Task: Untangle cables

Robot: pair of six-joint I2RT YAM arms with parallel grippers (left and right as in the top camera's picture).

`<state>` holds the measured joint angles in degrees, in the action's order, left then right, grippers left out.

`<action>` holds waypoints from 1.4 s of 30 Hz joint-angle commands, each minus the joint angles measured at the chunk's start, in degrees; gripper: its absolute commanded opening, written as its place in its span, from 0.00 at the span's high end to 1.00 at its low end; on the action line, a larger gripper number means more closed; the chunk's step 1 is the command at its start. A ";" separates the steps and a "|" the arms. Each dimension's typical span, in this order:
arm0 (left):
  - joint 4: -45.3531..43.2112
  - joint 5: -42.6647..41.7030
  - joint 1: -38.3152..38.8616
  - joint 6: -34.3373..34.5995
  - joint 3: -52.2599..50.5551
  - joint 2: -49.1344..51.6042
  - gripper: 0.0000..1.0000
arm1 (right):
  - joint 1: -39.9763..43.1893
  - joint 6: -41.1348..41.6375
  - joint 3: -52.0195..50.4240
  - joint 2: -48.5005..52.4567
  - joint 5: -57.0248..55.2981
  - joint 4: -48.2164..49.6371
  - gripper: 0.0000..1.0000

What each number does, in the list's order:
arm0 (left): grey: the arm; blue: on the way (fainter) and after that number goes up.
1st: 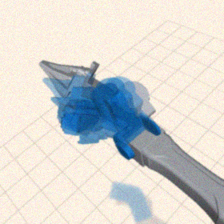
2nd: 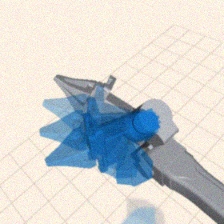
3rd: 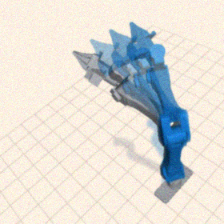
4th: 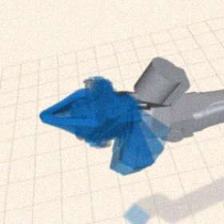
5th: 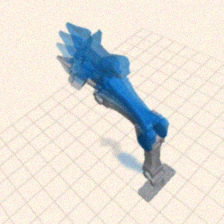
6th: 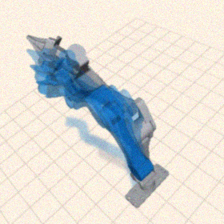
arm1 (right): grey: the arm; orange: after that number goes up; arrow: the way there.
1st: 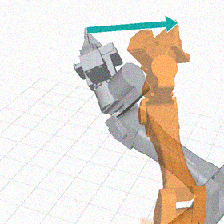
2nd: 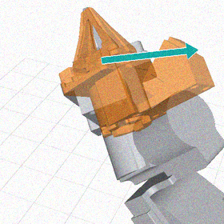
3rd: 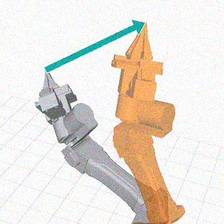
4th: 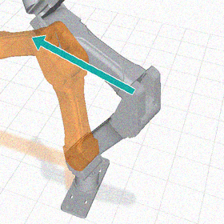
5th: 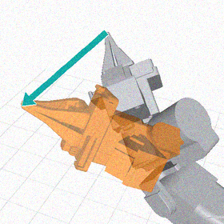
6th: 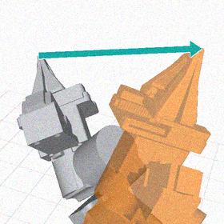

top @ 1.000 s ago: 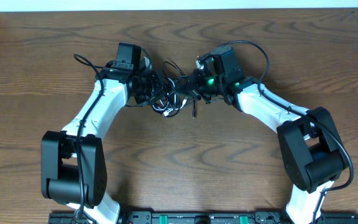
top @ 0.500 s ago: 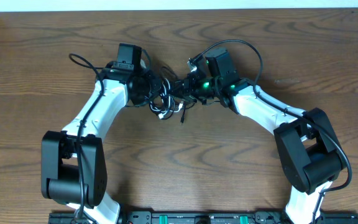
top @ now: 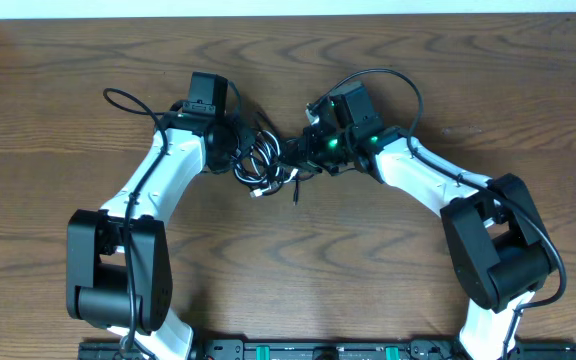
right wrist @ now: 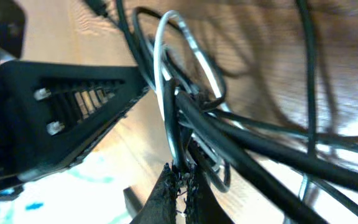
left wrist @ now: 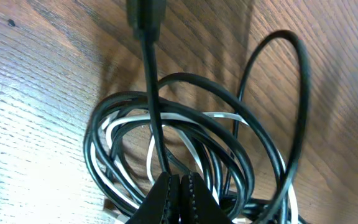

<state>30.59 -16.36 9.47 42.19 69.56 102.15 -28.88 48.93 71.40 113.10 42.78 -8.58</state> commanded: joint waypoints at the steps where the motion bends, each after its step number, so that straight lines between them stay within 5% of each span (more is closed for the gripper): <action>1: 0.13 0.83 -0.13 0.37 -0.90 0.74 0.92 | -1.77 -0.50 0.92 0.17 -5.18 -0.68 0.99; 9: 0.13 5.99 -0.13 0.35 -0.90 0.74 0.92 | -3.87 2.49 0.92 0.17 -12.57 -0.96 0.99; 14: 0.13 6.16 -0.13 0.35 -0.90 0.74 0.92 | -5.01 2.47 0.92 0.17 -18.25 -1.77 0.84; 31: -0.09 6.14 -0.13 0.35 -0.90 0.74 0.92 | -4.28 9.64 0.92 0.17 -27.91 0.42 0.62; 42: -0.11 6.14 -0.13 0.35 -0.90 0.74 0.92 | -4.79 18.75 0.92 0.20 -34.34 7.34 0.63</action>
<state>30.39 -11.22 9.47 42.22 69.56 102.15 -33.30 61.93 71.53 113.10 11.97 -1.37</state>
